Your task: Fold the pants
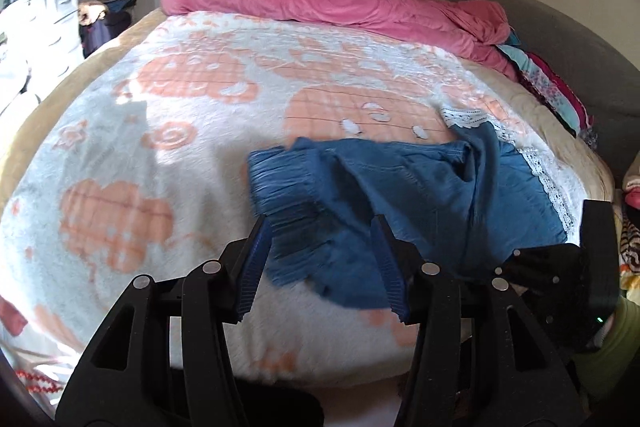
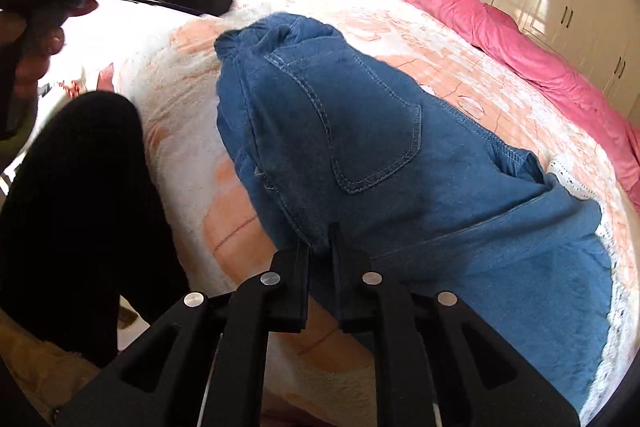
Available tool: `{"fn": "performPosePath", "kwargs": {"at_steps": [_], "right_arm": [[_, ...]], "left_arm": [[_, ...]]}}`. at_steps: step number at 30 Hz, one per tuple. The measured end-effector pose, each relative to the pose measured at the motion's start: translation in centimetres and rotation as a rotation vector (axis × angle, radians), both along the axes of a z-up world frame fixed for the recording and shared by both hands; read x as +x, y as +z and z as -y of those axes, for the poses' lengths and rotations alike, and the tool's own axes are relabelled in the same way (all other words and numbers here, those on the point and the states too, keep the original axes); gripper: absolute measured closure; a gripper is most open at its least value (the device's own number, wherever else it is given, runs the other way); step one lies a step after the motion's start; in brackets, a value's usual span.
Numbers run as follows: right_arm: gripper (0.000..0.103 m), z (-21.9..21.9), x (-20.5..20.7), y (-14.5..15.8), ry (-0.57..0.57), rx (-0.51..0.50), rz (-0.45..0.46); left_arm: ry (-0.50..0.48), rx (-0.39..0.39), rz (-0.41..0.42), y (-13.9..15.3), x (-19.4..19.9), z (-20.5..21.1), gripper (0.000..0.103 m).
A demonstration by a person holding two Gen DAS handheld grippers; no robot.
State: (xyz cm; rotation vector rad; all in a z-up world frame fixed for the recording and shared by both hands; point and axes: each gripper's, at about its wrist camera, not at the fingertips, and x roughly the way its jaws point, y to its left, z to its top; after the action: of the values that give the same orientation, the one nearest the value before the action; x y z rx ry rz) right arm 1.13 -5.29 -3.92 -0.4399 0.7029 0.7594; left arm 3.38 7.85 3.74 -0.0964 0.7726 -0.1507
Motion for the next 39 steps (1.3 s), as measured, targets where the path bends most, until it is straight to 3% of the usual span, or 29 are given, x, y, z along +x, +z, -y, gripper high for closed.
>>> {"fn": "performPosePath", "kwargs": {"at_steps": [5,8,11,13,18,21,26,32,39], "right_arm": [[0.087,1.3,-0.3,0.8,-0.004,0.042,-0.035],[0.084,2.6,-0.8,1.8,-0.013,0.095,-0.059],[0.083,3.7,-0.2,3.9,-0.032,0.215,-0.075],[0.074,3.6,0.8,4.8,-0.053,0.245,-0.084],[0.072,1.3,3.0,3.9,-0.100,0.148,-0.082],[0.070,0.3,3.7,1.3,-0.145,0.085,-0.177],[0.070,1.3,3.7,1.0,-0.163,0.138,-0.222],[0.063,4.9,2.9,3.4,-0.235,0.199,-0.184],[0.053,10.8,3.4,5.1,-0.382,0.258,-0.137]], "left_arm": [[0.028,0.132,-0.077,-3.4,2.6,1.8,0.060],[0.043,0.144,-0.088,-4.6,2.1,1.4,0.060],[0.042,0.149,-0.087,-4.8,2.0,1.1,0.059],[0.043,0.148,-0.087,-4.9,2.0,1.1,0.059],[0.046,0.142,-0.078,-4.9,2.0,0.9,0.059],[0.050,0.134,-0.068,-4.9,1.8,0.9,0.059],[0.055,0.119,-0.065,-5.0,1.6,0.9,0.058],[0.071,0.058,-0.044,-2.6,0.1,0.7,0.057],[0.007,0.068,0.024,0.5,-0.7,3.5,0.050]]}}
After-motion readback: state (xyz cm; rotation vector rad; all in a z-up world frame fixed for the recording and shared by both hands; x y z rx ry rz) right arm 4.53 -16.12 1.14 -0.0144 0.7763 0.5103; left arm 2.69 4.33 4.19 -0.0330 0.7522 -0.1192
